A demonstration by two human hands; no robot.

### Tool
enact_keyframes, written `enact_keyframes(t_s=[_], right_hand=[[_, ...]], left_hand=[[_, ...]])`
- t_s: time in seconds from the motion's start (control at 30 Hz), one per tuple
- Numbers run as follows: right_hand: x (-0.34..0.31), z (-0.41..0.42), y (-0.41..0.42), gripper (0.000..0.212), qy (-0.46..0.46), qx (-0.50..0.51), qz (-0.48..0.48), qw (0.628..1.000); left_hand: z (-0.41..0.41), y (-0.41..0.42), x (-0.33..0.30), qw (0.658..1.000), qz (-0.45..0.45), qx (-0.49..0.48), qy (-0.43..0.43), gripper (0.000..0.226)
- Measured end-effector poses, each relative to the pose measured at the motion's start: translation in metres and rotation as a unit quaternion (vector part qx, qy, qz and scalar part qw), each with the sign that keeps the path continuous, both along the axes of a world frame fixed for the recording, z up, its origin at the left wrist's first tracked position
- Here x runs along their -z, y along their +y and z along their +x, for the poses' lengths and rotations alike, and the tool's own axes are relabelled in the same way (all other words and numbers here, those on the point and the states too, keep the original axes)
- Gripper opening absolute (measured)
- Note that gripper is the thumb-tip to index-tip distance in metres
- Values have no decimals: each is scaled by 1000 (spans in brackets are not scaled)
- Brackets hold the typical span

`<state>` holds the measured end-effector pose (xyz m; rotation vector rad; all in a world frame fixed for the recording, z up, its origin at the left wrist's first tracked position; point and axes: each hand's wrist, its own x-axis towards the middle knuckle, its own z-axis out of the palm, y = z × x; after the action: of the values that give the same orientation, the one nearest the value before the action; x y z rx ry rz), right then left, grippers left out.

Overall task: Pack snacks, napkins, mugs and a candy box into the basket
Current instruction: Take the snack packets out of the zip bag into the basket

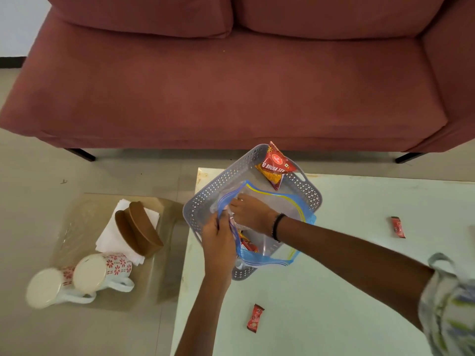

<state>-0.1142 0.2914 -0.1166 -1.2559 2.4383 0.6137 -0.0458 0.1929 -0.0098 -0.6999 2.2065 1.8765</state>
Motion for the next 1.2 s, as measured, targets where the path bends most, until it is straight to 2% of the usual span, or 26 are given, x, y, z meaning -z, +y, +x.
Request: enact_keyframes(t_s=[0.03,0.1,0.2,0.3,0.4,0.5,0.57,0.63,0.7,0.8,0.9,0.93,0.97,1.1,1.13,1.2], right_hand=[[3,-4,-2,8,-1,5,15,1000],[12,-5,-3,9,11,-7,40,999],[8,-1,-2,11,45,-26,29,998],[-18,6,0,18,24,-3,-1,1000],[-57,14,8,13,4,37,-95,995],[-88,19,24,30,-62,142,-149,977],[-114,23,34,29,-65,212,-215,951],[-136,28,48,24,-76,266,-301,913],[-162,33,63,19,-106,334,-403,846],[-196,33,90,17,-138,457,-519,709],[-210,33,115,14,-203,530,-628,533],[-213,33,123,13,-214,539,-652,488],[-216,33,129,15,-214,542,-666,465],[-217,29,154,26,-147,565,-682,440],[-214,27,160,27,-122,573,-680,440],[-199,21,172,24,-45,586,-652,479]], left_hand=[[2,0,1,1000,-2,-1,-2,33],[3,0,3,1000,-1,-4,-10,33],[3,-3,5,1000,14,-6,-27,30],[2,-5,4,999,17,-2,-29,31],[2,-3,4,1000,11,-1,-26,35],[1,0,6,1000,9,-18,-21,34],[1,4,7,999,9,-29,-23,33],[-1,5,7,999,6,-41,-22,33],[-2,6,5,999,9,-50,-18,33],[-4,4,2,999,11,-42,-20,30],[-5,0,-1,999,-28,-42,-18,26],[-4,0,-3,998,-31,-54,-19,26],[-4,1,-5,997,-30,-62,-21,26],[-2,4,-11,997,-45,-51,-32,27],[-2,4,-10,997,-45,-47,-32,29],[-1,3,-8,998,-31,-47,-32,33]])
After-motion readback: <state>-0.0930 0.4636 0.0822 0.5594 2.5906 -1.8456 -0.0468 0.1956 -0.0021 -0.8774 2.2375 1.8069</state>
